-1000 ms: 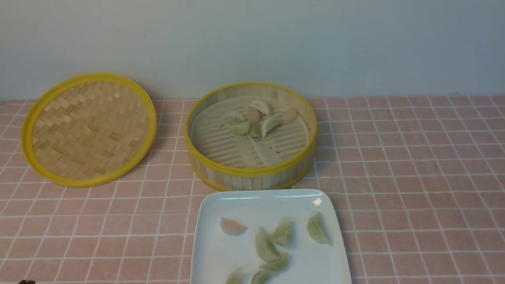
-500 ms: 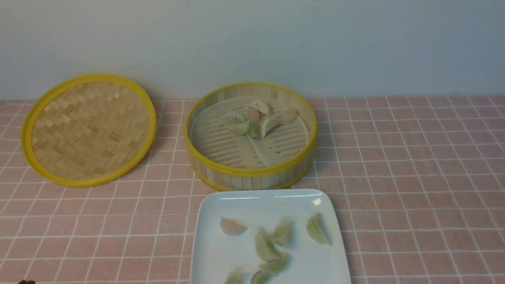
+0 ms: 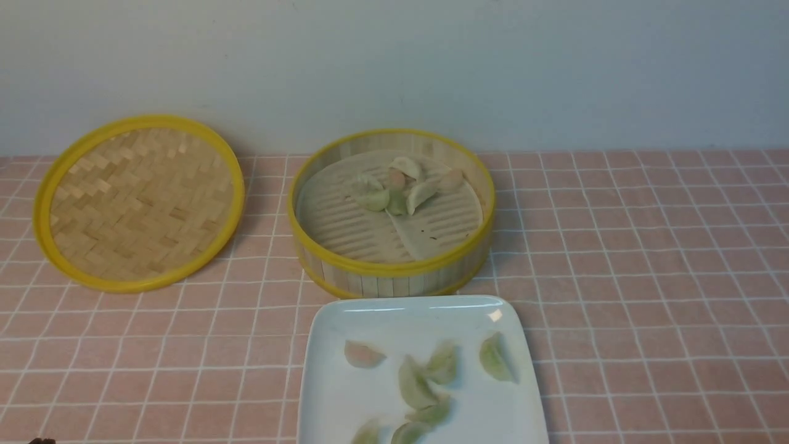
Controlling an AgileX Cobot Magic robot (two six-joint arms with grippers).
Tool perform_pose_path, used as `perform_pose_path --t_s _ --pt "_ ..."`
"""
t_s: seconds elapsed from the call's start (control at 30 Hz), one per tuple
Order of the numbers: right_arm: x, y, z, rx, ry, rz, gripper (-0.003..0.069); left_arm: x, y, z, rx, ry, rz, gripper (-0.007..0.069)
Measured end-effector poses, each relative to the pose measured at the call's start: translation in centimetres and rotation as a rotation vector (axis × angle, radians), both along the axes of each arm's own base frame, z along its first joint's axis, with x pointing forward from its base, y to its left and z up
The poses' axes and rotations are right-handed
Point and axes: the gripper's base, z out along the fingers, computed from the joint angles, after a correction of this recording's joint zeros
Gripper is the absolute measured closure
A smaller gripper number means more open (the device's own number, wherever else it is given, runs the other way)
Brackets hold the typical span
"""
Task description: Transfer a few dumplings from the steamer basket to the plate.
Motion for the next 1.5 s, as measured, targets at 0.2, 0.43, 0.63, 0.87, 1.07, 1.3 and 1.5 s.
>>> perform_pose_path --t_s 0.2,0.43,0.63,0.87,1.07,1.3,1.5 --pt "0.08 0.05 0.11 0.015 -0.023 0.0 0.0673 0.0 0.0 0.0 0.0 0.0 0.0 0.0631" --pt "0.09 0.05 0.1 0.019 -0.025 0.0 0.0673 0.0 0.0 0.0 0.0 0.0 0.0 0.0631" --pt "0.09 0.06 0.1 0.02 -0.025 0.0 0.0673 0.0 0.0 0.0 0.0 0.0 0.0 0.0631" --pt "0.09 0.06 0.11 0.02 -0.026 0.0 0.0673 0.0 0.0 0.0 0.0 0.0 0.0 0.0631" --pt "0.09 0.06 0.11 0.022 -0.026 -0.001 0.0673 0.0 0.0 0.0 0.0 0.0 0.0 0.0631" --pt "0.09 0.06 0.11 0.022 -0.026 -0.001 0.0673 0.0 0.0 0.0 -0.001 0.0 0.0 0.0631" --pt "0.09 0.06 0.11 0.022 -0.026 -0.001 0.0673 0.0 0.0 0.0 -0.001 0.0 0.0 0.0631"
